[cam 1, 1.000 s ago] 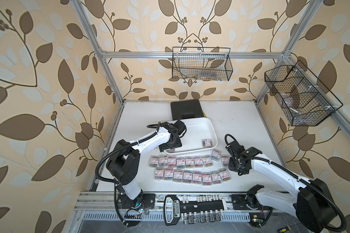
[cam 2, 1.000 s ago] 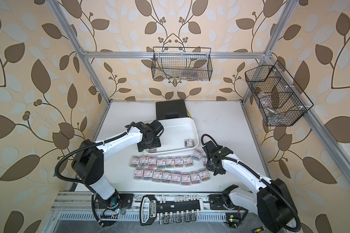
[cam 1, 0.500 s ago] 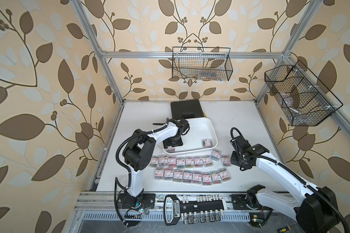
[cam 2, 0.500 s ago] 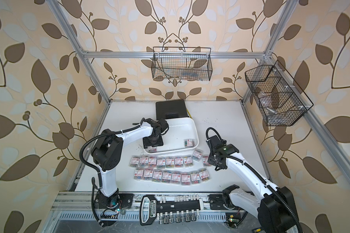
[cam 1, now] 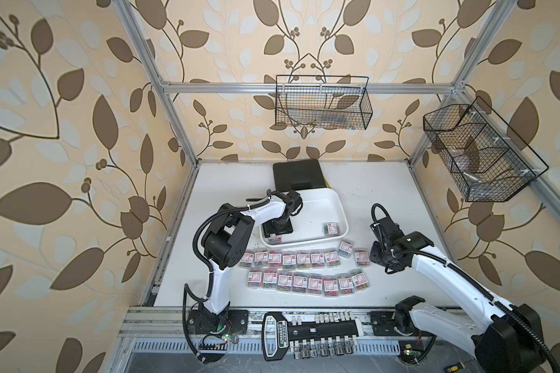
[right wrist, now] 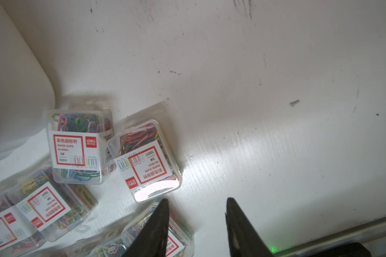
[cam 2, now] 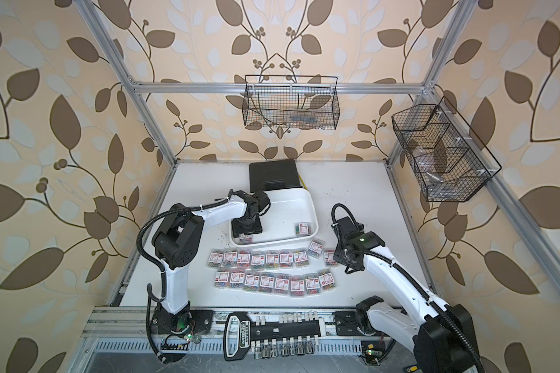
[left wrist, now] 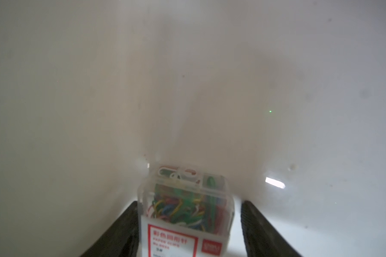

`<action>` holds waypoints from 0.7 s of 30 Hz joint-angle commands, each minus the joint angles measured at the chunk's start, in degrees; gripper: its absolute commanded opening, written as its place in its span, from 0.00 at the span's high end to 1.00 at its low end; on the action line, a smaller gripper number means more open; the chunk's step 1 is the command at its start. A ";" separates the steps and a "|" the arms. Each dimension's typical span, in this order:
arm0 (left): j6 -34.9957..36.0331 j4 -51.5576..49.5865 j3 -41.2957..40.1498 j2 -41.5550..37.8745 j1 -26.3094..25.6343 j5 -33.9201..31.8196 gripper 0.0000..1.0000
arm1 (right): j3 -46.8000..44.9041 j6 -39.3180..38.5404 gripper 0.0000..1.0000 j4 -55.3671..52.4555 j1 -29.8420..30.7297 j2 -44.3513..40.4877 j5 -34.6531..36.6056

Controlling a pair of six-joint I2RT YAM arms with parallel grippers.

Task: Take the paper clips out of the storage box
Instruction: Pick up the boxed paper clips from the storage box.

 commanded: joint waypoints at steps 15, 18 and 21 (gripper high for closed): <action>5.26 -16.01 3.04 -17.16 0.53 -5.64 0.54 | -0.28 0.15 0.56 -0.03 -0.30 0.04 0.72; 5.98 -19.80 -1.15 -22.61 0.54 -7.77 0.55 | -0.19 0.23 0.56 0.57 -0.38 1.08 0.48; 5.23 -22.06 -6.84 -27.61 0.56 -8.57 0.57 | 0.16 -0.10 0.57 1.66 -0.38 2.54 0.05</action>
